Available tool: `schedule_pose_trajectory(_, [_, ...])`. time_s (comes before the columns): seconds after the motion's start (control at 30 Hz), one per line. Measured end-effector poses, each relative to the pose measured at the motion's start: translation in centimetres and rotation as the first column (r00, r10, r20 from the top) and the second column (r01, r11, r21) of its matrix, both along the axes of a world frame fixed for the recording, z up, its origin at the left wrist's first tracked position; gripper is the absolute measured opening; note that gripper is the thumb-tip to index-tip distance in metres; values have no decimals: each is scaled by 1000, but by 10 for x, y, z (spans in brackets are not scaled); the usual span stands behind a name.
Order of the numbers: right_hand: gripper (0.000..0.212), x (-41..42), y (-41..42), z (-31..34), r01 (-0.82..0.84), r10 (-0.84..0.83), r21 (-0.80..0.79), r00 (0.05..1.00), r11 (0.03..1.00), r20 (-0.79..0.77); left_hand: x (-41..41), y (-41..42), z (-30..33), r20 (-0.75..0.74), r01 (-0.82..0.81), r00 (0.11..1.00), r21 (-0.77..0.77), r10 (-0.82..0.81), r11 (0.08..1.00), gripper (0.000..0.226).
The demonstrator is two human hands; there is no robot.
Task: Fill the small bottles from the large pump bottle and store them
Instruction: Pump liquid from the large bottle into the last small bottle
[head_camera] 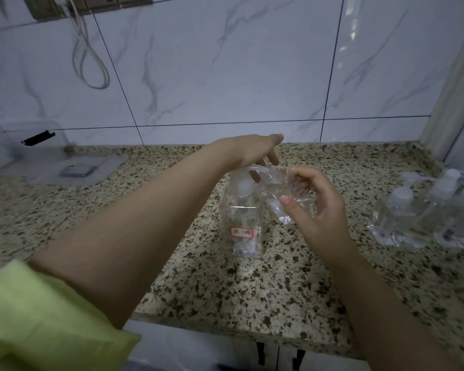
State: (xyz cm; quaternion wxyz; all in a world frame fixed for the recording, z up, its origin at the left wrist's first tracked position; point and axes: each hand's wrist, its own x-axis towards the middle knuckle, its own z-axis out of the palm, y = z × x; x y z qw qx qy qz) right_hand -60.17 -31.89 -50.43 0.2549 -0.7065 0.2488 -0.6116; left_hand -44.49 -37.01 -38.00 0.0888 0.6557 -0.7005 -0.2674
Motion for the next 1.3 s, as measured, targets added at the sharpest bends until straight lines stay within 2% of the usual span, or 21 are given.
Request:
schedule_pose_trajectory(0.17, [36, -2, 1, 2, -2, 2, 20, 1000, 1000, -8, -1, 1, 1, 61, 14, 998, -12, -14, 1000, 70])
schedule_pose_trajectory(0.53, [33, 0, 0, 0, 23, -24, -24, 1000, 999, -16, -2, 0, 10, 1, -10, 1000, 56, 10, 998, 69])
schedule_pose_trajectory(0.7, [33, 1, -1, 2, 25, -25, -25, 1000, 999, -4, 3, -2, -1, 9, 4, 1000, -19, -4, 1000, 69])
schedule_pose_trajectory(0.8, [35, 2, -2, 1, 28, -29, -25, 999, 999, -24, 2, -3, -1, 29, 15, 999, -5, -15, 1000, 71])
schedule_pose_trajectory(0.97, [33, 1, -1, 0, 16, -16, -5, 1000, 1000, -15, 3, -4, -2, -22, -2, 1000, -12, 2, 1000, 69])
schedule_pose_trajectory(1.07, [33, 0, 0, 0, 21, -21, -2, 1000, 1000, -9, 2, -4, -3, 37, 22, 999, -9, -21, 1000, 69])
schedule_pose_trajectory(1.2, [35, 1, -1, 0, 19, -19, 3, 1000, 1000, -24, 2, -3, -3, 5, 15, 1000, -7, -15, 1000, 68])
schedule_pose_trajectory(1.3, [35, 1, 0, 0, 8, -8, 6, 999, 1000, -34, 0, -1, -2, 52, 39, 998, -8, -38, 999, 70])
